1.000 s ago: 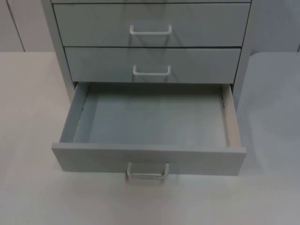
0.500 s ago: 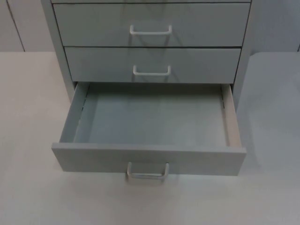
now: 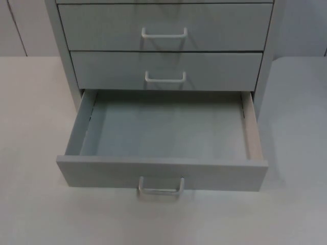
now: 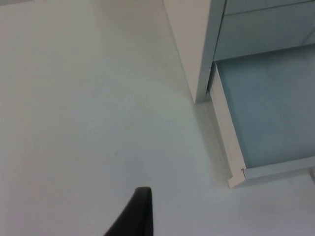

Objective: Open the drawer with the left hand, place the block into the drawer with the right hand, then close the drawer with the left hand.

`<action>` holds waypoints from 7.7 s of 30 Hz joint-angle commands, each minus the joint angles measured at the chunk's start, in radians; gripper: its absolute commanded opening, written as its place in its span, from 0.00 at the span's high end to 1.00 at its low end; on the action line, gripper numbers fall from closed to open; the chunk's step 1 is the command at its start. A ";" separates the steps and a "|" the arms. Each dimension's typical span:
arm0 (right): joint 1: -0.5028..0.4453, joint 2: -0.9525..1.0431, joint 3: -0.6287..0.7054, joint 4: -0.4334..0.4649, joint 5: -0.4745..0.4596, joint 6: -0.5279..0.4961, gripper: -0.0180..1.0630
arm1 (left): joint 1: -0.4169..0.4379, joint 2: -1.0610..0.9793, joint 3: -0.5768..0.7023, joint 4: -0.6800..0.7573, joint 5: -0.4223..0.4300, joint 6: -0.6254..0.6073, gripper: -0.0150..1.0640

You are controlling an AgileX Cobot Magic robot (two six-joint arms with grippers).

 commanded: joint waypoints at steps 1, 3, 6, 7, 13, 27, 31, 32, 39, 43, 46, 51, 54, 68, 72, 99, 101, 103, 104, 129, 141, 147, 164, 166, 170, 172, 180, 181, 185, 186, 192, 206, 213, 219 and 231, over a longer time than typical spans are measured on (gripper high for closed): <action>-0.004 -0.084 0.003 0.038 0.041 0.014 0.98 | -0.006 -0.004 0.003 -0.014 -0.005 0.001 0.02; -0.004 -0.160 0.032 0.043 0.040 0.026 0.98 | -0.006 -0.004 0.003 -0.016 -0.005 0.001 0.02; -0.004 -0.244 0.077 0.043 0.040 0.044 0.98 | -0.006 -0.004 0.003 -0.020 -0.005 0.001 0.02; -0.004 -0.286 0.108 0.043 0.038 0.046 0.98 | -0.006 -0.004 0.003 -0.024 -0.005 0.001 0.02; -0.004 -0.474 0.284 0.043 0.021 0.055 0.98 | -0.006 -0.004 0.003 -0.036 -0.007 0.001 0.02; -0.004 -0.627 0.507 0.077 -0.049 0.082 0.98 | -0.006 -0.004 0.003 -0.050 -0.005 0.001 0.02; -0.004 -0.627 0.507 0.122 -0.049 0.082 0.98 | -0.006 -0.004 0.003 -0.057 -0.009 0.001 0.02; -0.004 -0.627 0.507 0.134 -0.049 0.082 0.98 | -0.006 -0.004 0.003 -0.061 -0.015 0.001 0.02; 0.064 -0.627 0.507 0.170 -0.049 0.098 0.98 | -0.006 -0.004 0.003 -0.065 -0.020 0.001 0.02; 0.204 -0.625 0.507 0.122 -0.082 0.182 0.98 | -0.006 -0.004 0.003 -0.065 -0.020 0.001 0.02; 0.311 -0.614 0.507 0.061 -0.099 0.274 0.98 | -0.006 -0.004 0.003 -0.065 -0.020 0.001 0.02; 0.579 -0.496 0.507 -0.089 -0.110 0.470 0.98 | -0.006 -0.004 0.003 -0.065 -0.010 0.001 0.02; 0.684 -0.422 0.507 -0.125 -0.123 0.534 0.98 | -0.006 -0.004 0.003 -0.065 -0.001 0.001 0.02; 1.025 -0.073 0.314 -0.149 -0.184 0.650 0.98 | -0.006 -0.004 0.003 -0.065 -0.001 0.001 0.02; 1.078 -0.002 0.234 -0.149 -0.192 0.650 0.98 | -0.006 -0.004 0.003 -0.065 -0.001 0.001 0.02; 1.089 0.394 0.100 -0.717 -0.479 1.391 0.98 | -0.006 -0.004 0.003 -0.065 0.000 0.001 0.02; 1.073 0.417 0.100 -0.724 -0.497 1.408 0.98 | -0.006 -0.004 0.003 -0.067 0.000 0.001 0.02; 1.055 0.437 0.100 -0.722 -0.527 1.420 0.98 | -0.006 -0.004 0.003 -0.069 0.000 0.001 0.02; 1.055 0.437 0.100 -0.722 -0.527 1.420 0.98 | -0.006 -0.004 0.003 -0.069 0.000 0.001 0.02; 1.030 0.471 0.100 -0.732 -0.551 1.469 0.39 | -0.006 -0.004 0.003 -0.069 0.003 0.001 0.02; 1.033 0.228 0.100 -0.513 -0.444 1.129 0.39 | -0.006 -0.004 0.003 -0.076 -0.001 0.001 0.02; 1.033 0.103 0.100 -0.371 -0.332 0.924 0.39 | -0.006 -0.004 0.003 -0.076 -0.001 0.001 0.02; 1.033 -0.025 0.231 -0.272 -0.283 0.752 0.39 | -0.006 -0.004 0.003 -0.083 -0.001 0.001 0.02; 1.033 -0.031 0.237 -0.272 -0.288 0.752 0.39 | -0.006 -0.004 0.003 -0.083 -0.001 0.001 0.02; 1.033 -0.052 0.256 -0.286 -0.291 0.749 0.39 | -0.006 -0.004 0.003 -0.083 0.001 0.001 0.02; 1.033 -0.061 0.256 -0.287 -0.288 0.731 0.39 | -0.006 -0.004 0.003 -0.083 0.001 0.001 0.02; 1.030 -0.104 0.256 -0.281 -0.232 0.664 0.39 | -0.006 -0.004 0.003 -0.083 0.001 0.001 0.02; 1.030 -0.111 0.256 -0.284 -0.224 0.657 0.39 | -0.006 -0.004 0.003 -0.083 0.001 0.001 0.02; 1.030 -0.130 0.275 -0.291 -0.226 0.634 0.39 | -0.006 -0.004 0.003 -0.083 0.003 0.001 0.02; 1.025 -0.138 0.283 -0.299 -0.229 0.634 0.39 | -0.006 -0.004 0.003 -0.083 0.003 0.003 0.02; 0.896 -0.193 0.371 -0.295 -0.251 0.625 0.39 | -0.006 -0.004 0.003 -0.068 0.003 0.003 0.02; 0.481 -0.373 0.452 -0.171 -0.230 0.438 0.39 | -0.006 -0.004 0.010 -0.062 0.005 0.003 0.02; 0.244 -0.394 0.452 -0.097 -0.185 0.310 0.39 | -0.006 -0.004 0.048 -0.101 -0.026 0.003 0.02; 0.115 -0.394 0.452 -0.032 -0.185 0.243 0.39 | -0.006 -0.004 0.048 -0.098 -0.024 0.010 0.02; 0.106 -0.394 0.452 -0.038 -0.235 0.237 0.39 | -0.006 -0.004 0.046 -0.214 -0.008 0.122 0.12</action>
